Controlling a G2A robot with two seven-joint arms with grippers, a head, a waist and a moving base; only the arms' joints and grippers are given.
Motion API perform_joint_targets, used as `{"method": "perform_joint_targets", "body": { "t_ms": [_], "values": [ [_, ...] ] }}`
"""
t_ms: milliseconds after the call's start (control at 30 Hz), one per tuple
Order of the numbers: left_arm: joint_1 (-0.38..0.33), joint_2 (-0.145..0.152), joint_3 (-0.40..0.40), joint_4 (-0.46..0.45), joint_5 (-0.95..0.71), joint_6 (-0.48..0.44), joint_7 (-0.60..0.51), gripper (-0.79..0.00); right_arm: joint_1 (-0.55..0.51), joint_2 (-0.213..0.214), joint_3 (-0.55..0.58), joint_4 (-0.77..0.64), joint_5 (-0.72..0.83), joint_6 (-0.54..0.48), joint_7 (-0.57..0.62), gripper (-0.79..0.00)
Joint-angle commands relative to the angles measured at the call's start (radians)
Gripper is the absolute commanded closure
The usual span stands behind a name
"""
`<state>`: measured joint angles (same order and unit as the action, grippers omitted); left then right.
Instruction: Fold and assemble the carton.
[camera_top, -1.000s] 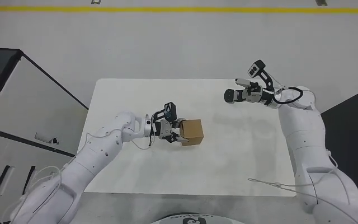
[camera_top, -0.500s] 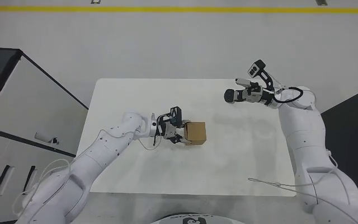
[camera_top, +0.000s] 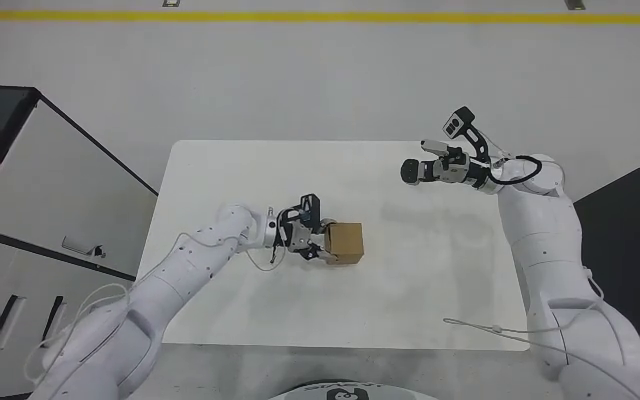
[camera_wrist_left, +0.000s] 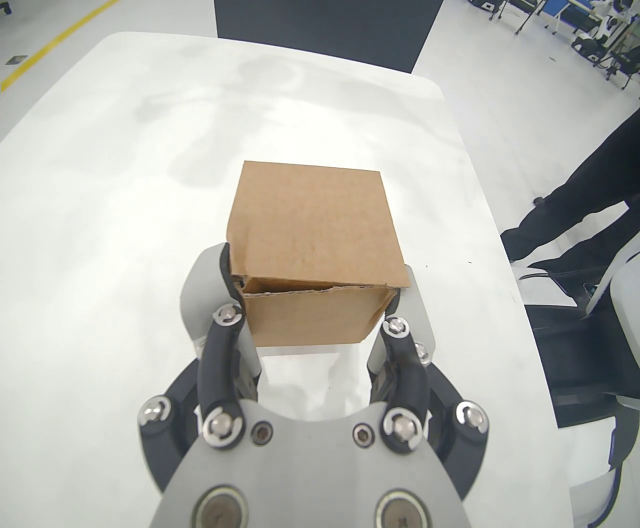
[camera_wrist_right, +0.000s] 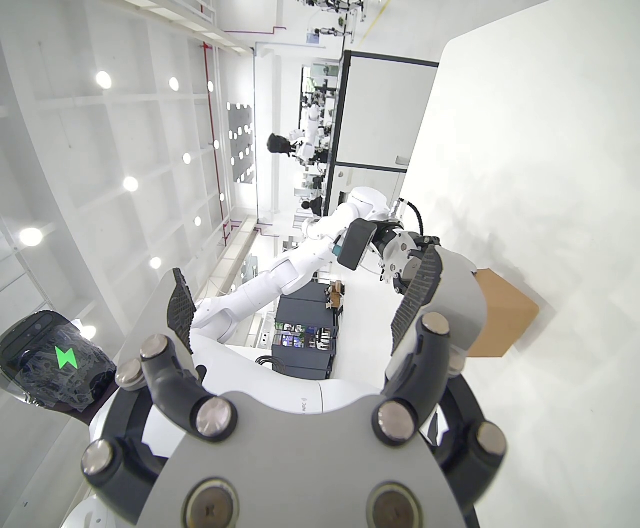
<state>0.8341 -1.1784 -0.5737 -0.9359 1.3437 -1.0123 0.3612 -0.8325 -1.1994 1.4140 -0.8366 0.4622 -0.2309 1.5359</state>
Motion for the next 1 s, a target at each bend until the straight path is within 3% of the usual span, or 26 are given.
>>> {"method": "perform_joint_targets", "body": {
  "t_ms": [0,200,967],
  "values": [
    [-0.006,-0.001,0.004,0.012,0.014,0.000,0.030,0.000,0.000,0.000,0.000,0.000,0.000,0.000,0.000,-0.785],
    [-0.028,-0.006,0.020,0.063,0.083,0.003,0.113,0.000,0.000,0.000,0.000,0.000,0.000,0.000,0.000,-0.785],
    [-0.071,-0.069,0.067,0.225,0.142,0.042,0.251,0.000,0.000,0.000,0.000,0.000,0.000,0.000,0.000,-0.785]
  ]
}}
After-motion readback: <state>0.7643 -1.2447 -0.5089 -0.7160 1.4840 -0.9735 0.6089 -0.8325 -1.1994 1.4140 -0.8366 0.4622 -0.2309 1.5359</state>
